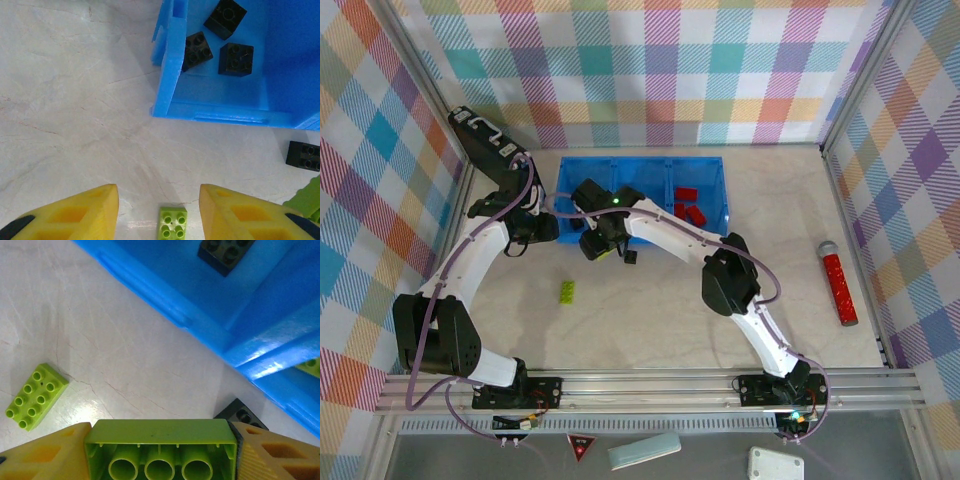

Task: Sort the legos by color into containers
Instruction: Place the lego in the container.

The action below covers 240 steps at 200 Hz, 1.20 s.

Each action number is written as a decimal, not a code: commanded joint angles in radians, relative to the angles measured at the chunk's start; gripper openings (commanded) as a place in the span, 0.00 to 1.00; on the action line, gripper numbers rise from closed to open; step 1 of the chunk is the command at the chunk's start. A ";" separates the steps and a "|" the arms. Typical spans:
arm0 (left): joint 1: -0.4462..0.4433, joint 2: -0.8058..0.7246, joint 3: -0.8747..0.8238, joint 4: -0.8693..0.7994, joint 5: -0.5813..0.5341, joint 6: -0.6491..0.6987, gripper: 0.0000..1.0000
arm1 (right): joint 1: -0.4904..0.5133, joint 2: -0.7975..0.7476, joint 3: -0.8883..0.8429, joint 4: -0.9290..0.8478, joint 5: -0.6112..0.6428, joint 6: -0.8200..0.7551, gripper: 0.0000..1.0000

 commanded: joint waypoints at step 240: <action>0.016 -0.028 -0.005 0.014 0.024 0.011 0.45 | -0.193 0.076 0.005 0.087 0.365 0.446 0.59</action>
